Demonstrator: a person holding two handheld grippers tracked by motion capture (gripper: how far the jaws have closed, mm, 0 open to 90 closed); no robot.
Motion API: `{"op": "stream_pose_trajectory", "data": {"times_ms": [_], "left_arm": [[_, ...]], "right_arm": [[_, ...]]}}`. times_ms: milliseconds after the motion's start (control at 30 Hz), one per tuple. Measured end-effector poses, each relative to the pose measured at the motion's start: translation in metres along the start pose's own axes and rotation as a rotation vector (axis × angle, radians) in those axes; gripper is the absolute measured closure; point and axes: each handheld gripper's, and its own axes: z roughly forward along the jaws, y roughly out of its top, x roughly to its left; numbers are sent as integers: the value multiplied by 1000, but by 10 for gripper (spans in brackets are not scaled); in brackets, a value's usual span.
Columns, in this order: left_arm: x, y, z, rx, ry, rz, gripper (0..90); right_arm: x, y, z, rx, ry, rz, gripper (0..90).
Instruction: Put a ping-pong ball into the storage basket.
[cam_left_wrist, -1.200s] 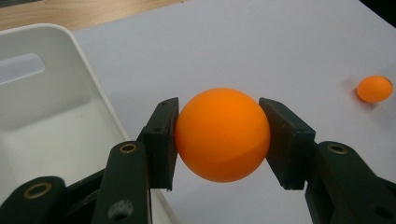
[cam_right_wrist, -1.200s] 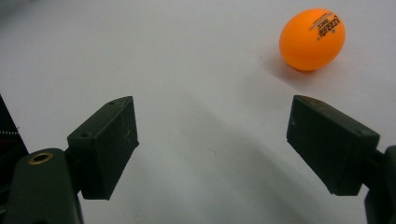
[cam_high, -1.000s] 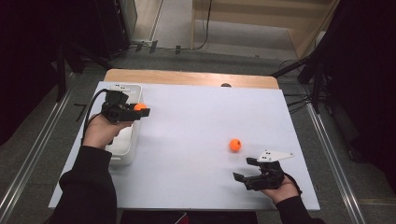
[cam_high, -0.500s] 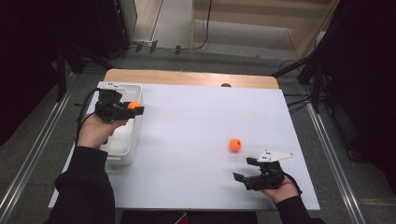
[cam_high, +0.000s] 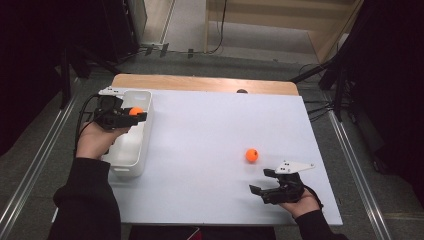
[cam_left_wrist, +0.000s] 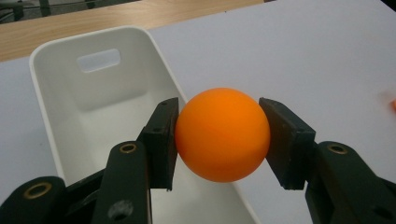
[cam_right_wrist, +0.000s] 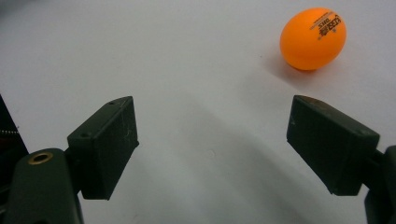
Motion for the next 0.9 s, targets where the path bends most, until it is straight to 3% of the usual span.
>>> {"op": "stream_pose_trajectory", "data": {"times_ms": [367, 633, 900], "left_arm": [[2, -2, 0, -7, 18, -3, 503], [2, -6, 12, -52, 109, -44, 502], [2, -9, 21, -37, 173, -74, 503]], "right_arm": [[0, 0, 0, 1, -1, -2, 149], [0, 0, 0, 0, 0, -2, 149], [0, 0, 0, 0, 0, -3, 149]]}}
